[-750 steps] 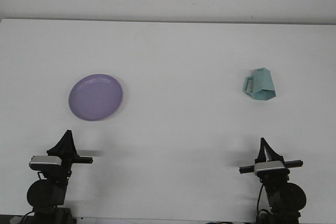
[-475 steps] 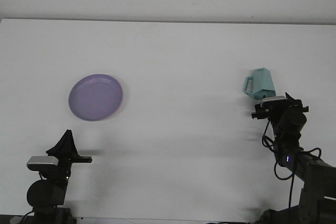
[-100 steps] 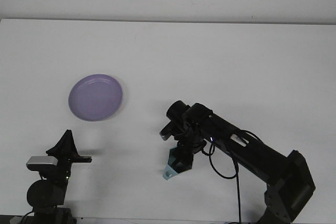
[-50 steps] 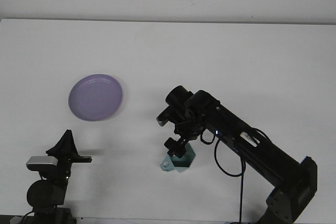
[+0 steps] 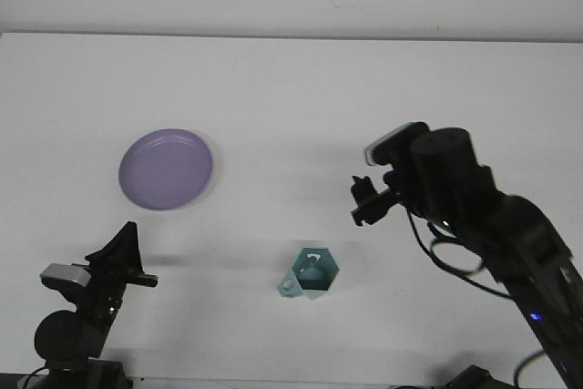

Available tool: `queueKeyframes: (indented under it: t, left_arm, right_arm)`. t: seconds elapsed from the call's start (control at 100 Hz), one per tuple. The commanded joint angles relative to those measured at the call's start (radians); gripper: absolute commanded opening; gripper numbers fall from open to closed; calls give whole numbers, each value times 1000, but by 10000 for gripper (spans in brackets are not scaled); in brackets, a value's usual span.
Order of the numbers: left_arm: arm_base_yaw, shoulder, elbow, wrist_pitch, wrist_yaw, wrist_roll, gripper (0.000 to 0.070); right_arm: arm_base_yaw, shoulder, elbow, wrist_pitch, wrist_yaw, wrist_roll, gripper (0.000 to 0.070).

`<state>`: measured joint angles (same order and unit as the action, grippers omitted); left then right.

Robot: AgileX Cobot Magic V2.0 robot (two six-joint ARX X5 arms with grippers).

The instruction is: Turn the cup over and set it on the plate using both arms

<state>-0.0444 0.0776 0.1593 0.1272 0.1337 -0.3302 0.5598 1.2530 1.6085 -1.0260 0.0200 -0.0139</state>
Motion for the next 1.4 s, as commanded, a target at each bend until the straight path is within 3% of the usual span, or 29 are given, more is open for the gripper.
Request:
queueKeyframes:
  t: [0.0,0.11,0.28,0.48,0.52,0.58,0.65,0.7,1.01,1.39]
  left_arm:
    - [-2,49,55,-41,51,-22,12]
    - [-3,178,172,-137,132,-8,12]
    - [-40,436,377,-282,237,87,12]
    - [-165,742,640,-515,261,240,22]
    - [-198,795,686,-550,270,271,57]
    - [-251,872,755,-608,272,294,193]
    - [-311,959,834,-676,271,301,372]
    - [-348,1017,889,-721,271,308,434]
    - [-513,1336,1210,-990,271,312,433]
    - [-664,1598,1352,-1019,251,312,434]
  right_arm:
    - [-18,-93,-90,89,25,20,482]
    - [-70,-272,-309,245,69,19,482]
    - [-129,-545,-667,520,133,20,481]
    - [-143,-784,-973,705,208,22,480]
    - [-142,-816,-1015,714,222,21,480]
    - [-143,-850,-1065,716,225,21,480]
    - [-142,-874,-1110,710,224,19,480]
    - [-142,-877,-1131,725,224,23,480]
    - [-142,-879,-1134,762,218,22,480]
    - [-142,-879,-1134,765,221,23,480]
